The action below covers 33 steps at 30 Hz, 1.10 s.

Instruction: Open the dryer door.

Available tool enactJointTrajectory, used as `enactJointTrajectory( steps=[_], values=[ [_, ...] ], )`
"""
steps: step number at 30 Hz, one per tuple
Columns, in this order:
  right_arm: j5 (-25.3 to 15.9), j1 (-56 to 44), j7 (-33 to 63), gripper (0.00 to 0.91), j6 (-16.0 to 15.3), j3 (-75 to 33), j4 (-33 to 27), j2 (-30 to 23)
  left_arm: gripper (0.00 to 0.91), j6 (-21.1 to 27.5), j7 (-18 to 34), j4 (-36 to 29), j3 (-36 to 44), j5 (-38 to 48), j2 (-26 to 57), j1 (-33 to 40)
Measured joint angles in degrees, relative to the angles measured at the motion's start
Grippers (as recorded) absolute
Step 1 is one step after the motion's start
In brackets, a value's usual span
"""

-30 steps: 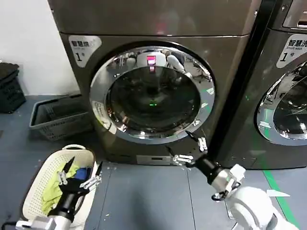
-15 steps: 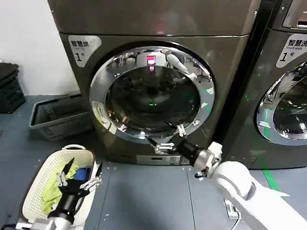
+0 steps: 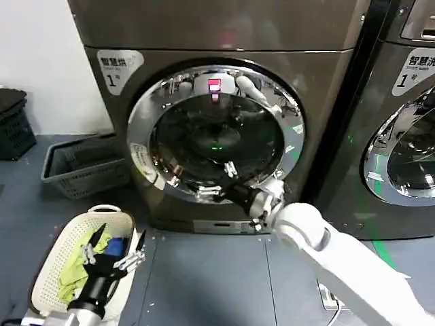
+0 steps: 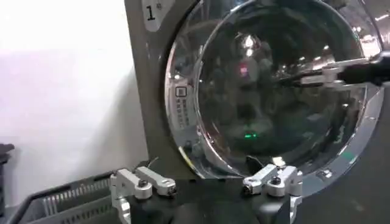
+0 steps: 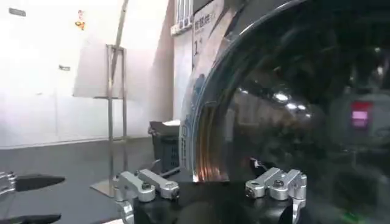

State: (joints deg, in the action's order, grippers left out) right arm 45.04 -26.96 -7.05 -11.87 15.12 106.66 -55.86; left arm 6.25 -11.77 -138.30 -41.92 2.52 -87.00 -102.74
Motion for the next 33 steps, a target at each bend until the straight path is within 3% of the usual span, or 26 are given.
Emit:
enactJointTrajectory(
  steps=[33],
  values=[
    [1.85, 10.50, -2.86, 0.907, 0.60, 9.24, -14.62, -9.16, 0.907, -0.23, -0.20, -0.17, 0.40, -0.23, -0.74, -0.20]
  ],
)
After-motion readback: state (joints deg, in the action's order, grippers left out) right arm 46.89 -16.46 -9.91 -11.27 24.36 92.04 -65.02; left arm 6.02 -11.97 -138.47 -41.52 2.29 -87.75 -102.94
